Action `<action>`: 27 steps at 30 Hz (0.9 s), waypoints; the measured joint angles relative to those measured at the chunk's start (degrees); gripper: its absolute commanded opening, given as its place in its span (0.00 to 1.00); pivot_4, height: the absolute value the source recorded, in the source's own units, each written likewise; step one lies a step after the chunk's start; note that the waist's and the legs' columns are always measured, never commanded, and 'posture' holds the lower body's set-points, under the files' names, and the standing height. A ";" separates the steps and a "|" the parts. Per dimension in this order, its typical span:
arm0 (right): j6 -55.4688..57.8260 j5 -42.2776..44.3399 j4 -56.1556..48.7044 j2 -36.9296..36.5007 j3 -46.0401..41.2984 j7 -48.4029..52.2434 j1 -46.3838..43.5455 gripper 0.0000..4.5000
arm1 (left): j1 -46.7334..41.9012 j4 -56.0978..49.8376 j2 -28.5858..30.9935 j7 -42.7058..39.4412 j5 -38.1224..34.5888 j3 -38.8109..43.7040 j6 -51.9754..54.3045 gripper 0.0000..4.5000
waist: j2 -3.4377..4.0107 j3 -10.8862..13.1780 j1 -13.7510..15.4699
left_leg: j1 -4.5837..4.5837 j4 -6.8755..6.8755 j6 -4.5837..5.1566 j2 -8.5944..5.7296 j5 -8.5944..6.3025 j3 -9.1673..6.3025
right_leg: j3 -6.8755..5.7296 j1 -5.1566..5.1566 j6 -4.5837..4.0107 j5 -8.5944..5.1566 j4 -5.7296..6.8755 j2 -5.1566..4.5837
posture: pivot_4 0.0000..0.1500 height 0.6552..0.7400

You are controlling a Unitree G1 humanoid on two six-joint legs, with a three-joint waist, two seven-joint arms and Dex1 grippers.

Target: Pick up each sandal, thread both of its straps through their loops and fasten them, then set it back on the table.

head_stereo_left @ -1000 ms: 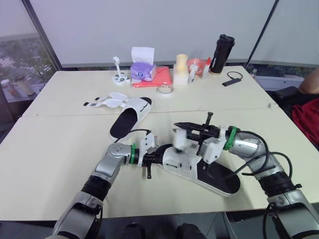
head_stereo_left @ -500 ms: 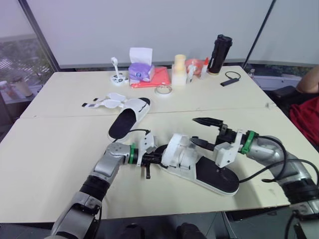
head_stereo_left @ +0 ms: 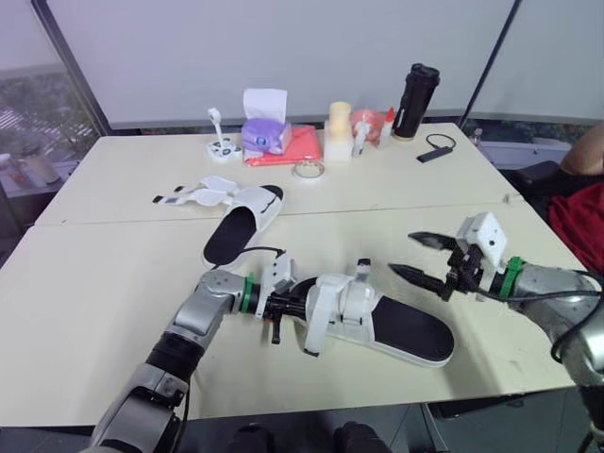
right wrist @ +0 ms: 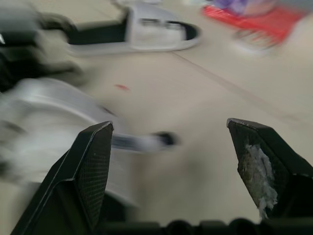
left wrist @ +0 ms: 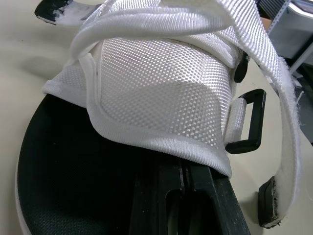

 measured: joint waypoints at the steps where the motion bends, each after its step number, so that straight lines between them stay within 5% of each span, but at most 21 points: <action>1: 4.10 6.61 -3.03 -1.37 -0.55 -0.17 1.61 0.87 | 0.13 -0.01 -0.08 0.00 -0.02 0.01 -0.02 0.00 | 0.00 0.00 0.05 | -0.01 0.00 0.05 0.01 -0.03 -0.06 | -0.04 0.02 0.00 -0.01 -0.05 0.02 | 1.00 1.00; 4: 12.14 20.38 -9.98 -2.54 -0.40 -1.84 6.67 0.87 | 0.11 0.16 -0.24 0.05 0.00 0.01 -0.17 0.00 | -0.04 -0.01 0.10 | -0.06 0.03 0.10 -0.01 -0.06 -0.11 | -0.10 0.03 0.00 -0.02 -0.08 0.01 | 1.00 1.00; 8: 15.24 24.83 -12.75 -1.89 0.90 -5.61 11.29 0.87 | 0.05 0.72 -0.59 0.48 0.01 0.01 -0.70 0.00 | -0.09 -0.01 0.17 | -0.06 0.12 0.10 -0.05 -0.06 -0.05 | -0.08 0.05 -0.15 -0.12 -0.09 -0.01 | 1.00 1.00; 14: 13.90 24.09 -12.44 8.29 5.46 -13.73 14.95 0.87 | 0.39 0.76 -0.67 1.00 0.00 0.05 -1.14 0.00 | -0.11 -0.12 0.18 | -0.06 0.14 0.10 -0.08 -0.06 -0.05 | -0.08 0.04 0.03 -0.05 -0.05 0.02 | 1.00 1.00; 27: 12.36 11.62 -8.92 15.19 13.91 -19.45 14.01 0.87 | 0.87 0.80 -0.69 1.37 0.00 0.05 -1.92 0.00 | -0.15 -0.31 0.16 | -0.05 0.13 0.10 -0.14 -0.06 -0.06 | -0.09 0.05 -0.04 -0.10 -0.06 0.03 | 1.00 1.00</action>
